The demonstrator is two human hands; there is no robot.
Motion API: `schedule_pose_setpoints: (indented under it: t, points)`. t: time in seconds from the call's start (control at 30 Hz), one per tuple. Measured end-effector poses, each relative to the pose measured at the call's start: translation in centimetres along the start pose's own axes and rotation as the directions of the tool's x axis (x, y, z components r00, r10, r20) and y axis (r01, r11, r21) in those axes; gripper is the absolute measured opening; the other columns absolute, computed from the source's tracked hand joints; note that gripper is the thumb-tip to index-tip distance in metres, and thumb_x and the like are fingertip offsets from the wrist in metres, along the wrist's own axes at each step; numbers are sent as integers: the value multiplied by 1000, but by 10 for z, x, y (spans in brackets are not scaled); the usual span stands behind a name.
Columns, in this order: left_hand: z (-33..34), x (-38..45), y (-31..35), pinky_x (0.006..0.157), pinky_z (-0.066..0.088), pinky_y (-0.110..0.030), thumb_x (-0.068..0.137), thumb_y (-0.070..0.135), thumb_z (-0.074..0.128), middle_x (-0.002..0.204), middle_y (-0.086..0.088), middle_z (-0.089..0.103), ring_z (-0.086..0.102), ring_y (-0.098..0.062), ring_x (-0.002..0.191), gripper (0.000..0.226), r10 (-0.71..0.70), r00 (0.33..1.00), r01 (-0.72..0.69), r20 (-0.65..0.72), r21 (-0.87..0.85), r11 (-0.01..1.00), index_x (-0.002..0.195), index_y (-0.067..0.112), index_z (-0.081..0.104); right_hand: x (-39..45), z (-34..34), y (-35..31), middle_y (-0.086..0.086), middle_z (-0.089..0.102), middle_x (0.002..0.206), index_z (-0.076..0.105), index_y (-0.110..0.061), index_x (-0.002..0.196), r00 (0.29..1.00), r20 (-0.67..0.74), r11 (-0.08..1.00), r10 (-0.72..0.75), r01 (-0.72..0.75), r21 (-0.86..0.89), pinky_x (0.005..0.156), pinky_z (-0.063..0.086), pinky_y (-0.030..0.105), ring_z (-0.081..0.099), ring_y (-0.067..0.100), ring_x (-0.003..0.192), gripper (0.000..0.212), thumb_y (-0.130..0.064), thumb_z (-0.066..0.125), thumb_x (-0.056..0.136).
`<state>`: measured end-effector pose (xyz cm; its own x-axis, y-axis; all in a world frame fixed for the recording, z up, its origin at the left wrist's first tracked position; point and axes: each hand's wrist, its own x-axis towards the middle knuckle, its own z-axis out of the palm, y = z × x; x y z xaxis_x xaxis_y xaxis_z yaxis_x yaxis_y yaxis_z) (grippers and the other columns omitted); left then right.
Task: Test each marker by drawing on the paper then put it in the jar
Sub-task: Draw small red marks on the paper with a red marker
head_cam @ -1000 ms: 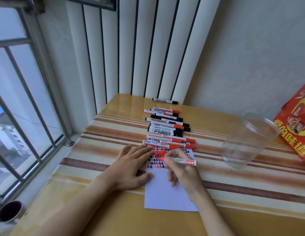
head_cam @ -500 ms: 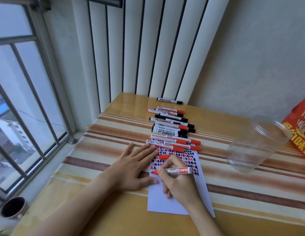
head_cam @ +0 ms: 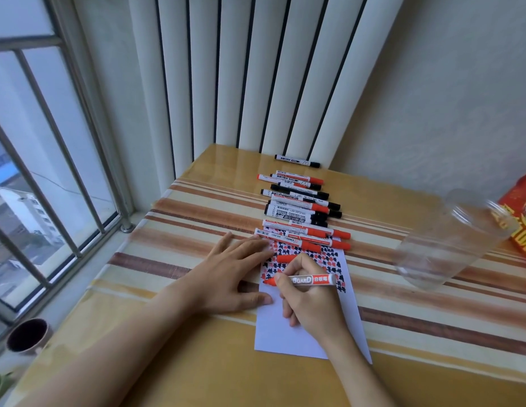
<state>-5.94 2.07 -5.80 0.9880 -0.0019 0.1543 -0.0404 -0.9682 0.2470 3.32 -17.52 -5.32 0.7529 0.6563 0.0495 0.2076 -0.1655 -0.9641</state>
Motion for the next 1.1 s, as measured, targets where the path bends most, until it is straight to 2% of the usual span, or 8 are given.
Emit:
schedule_pose_setpoints:
  t: [0.07, 0.3, 1.1]
  points:
    - [0, -2, 2, 122, 5, -51, 85, 85, 34, 166, 8, 17, 4, -6, 153, 89, -21, 1000, 21, -22, 6, 1000, 157, 35, 22, -1, 0, 0, 13, 59, 51, 56, -23, 83, 1000, -5, 1000, -2, 2, -8, 38, 41, 29, 53, 23, 40, 19, -17, 67, 97]
    - [1, -8, 7, 124, 0, -47, 84, 86, 27, 167, 11, 12, -6, -10, 154, 86, -77, 997, 78, -18, 47, 996, 157, 42, 15, -1, 1, -2, 14, 58, 50, 57, -22, 83, 1000, -6, 1000, -3, 3, -5, 38, 41, 29, 52, 24, 39, 19, -15, 68, 97]
    - [1, -6, 4, 123, 5, -49, 85, 84, 31, 166, 9, 15, -1, -13, 154, 86, -51, 999, 51, 2, 40, 998, 158, 40, 15, 0, 0, 1, 11, 59, 51, 56, -24, 82, 1000, 12, 999, 7, -6, -42, 39, 41, 28, 53, 22, 40, 20, -16, 67, 97]
